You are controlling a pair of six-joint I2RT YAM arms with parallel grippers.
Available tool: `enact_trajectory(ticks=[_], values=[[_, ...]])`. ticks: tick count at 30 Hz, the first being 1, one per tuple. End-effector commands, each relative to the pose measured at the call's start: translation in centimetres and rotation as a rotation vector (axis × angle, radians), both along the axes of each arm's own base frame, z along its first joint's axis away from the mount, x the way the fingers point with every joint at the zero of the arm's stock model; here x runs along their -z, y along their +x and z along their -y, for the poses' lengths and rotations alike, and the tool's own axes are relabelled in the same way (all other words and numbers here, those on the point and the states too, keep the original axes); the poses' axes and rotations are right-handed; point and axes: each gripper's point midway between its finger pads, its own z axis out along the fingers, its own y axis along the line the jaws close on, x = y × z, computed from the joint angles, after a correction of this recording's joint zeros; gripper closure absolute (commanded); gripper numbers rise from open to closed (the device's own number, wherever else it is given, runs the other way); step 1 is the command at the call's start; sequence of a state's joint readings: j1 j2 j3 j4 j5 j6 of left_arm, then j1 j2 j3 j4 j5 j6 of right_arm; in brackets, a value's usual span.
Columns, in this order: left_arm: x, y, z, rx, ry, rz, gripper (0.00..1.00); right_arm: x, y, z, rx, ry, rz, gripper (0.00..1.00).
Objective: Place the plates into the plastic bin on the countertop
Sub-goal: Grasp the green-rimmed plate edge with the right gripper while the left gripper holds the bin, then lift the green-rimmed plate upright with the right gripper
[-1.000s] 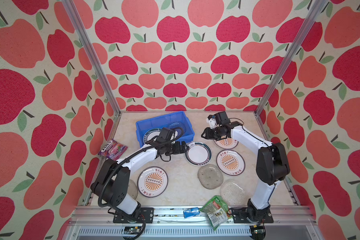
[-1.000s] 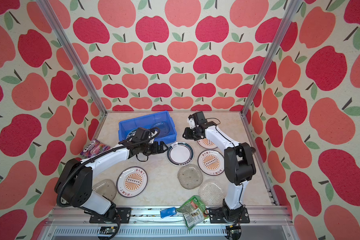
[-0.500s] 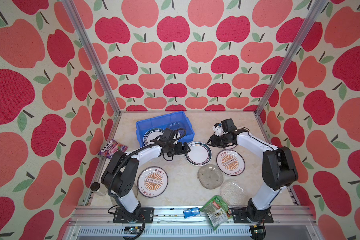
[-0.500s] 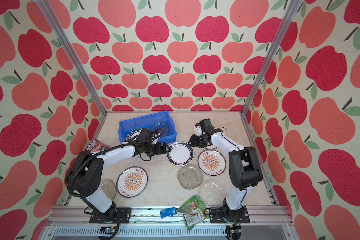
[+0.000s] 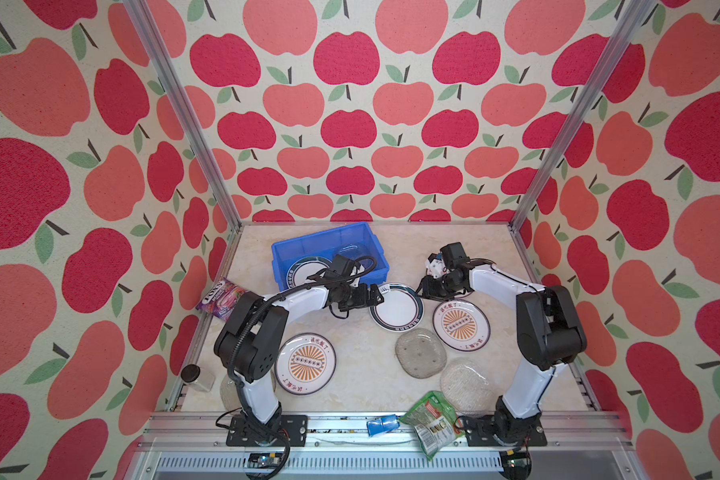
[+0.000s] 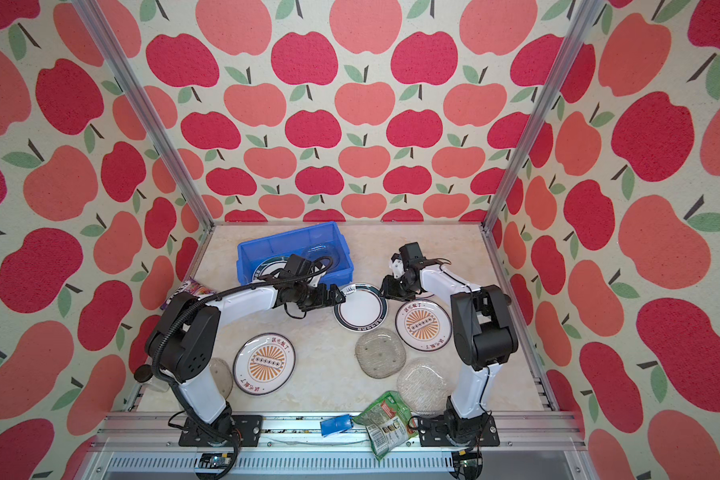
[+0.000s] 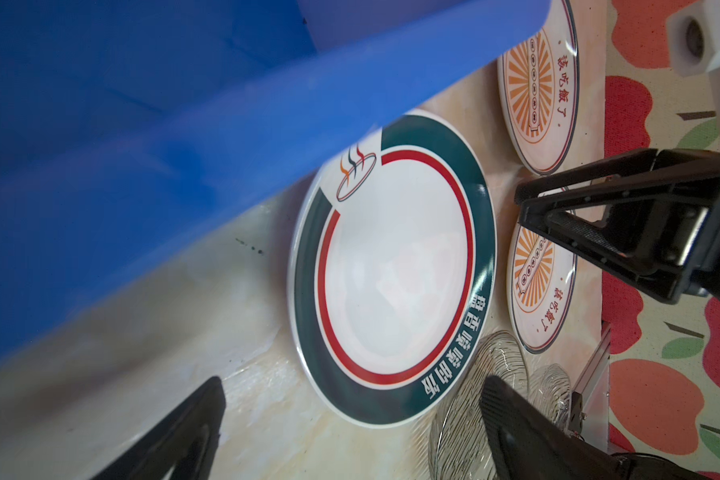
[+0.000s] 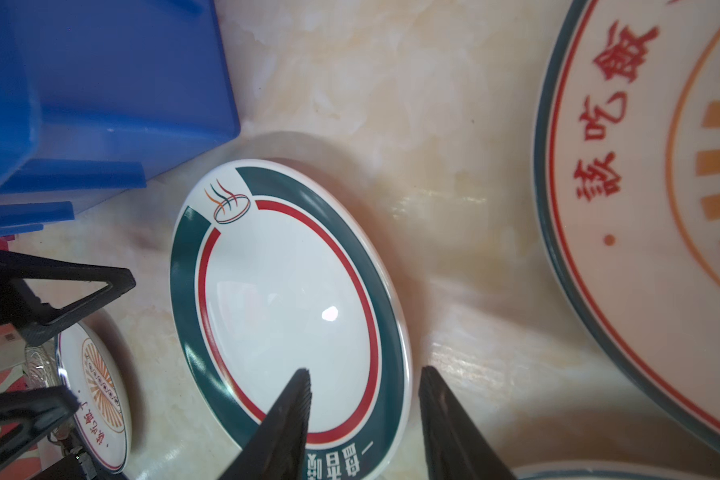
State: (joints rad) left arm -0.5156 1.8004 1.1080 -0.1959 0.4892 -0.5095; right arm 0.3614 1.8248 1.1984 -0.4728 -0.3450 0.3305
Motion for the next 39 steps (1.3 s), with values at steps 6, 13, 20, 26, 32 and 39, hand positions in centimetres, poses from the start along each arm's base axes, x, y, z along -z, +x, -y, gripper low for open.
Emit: enact_trajectory(ticks=[6,13,20,26,32,39], values=[[0.8,0.6,1.3,0.05,-0.015,-0.028,0.03,2.2,-1.7,0.0,-0.036,0.012,-0.082,0.54],[2.1,0.8,1.8,0.064,-0.011,-0.053,0.03,2.1,-2.3,-1.7,-0.069,0.141,-0.115,0.55],[3.3,0.6,2.2,0.07,-0.031,-0.088,0.05,2.2,-2.4,-2.5,-0.065,0.218,-0.152,0.56],[3.8,0.3,2.2,0.073,-0.034,-0.102,0.06,2.0,-2.3,-3.3,-0.048,0.308,-0.176,0.59],[3.8,0.4,2.2,0.07,-0.037,-0.1,0.06,1.1,-2.1,-4.1,-0.048,0.379,-0.177,0.65],[3.3,0.7,2.1,0.077,-0.035,-0.083,0.06,0.8,-2.2,-4.5,-0.051,0.394,-0.177,0.85]])
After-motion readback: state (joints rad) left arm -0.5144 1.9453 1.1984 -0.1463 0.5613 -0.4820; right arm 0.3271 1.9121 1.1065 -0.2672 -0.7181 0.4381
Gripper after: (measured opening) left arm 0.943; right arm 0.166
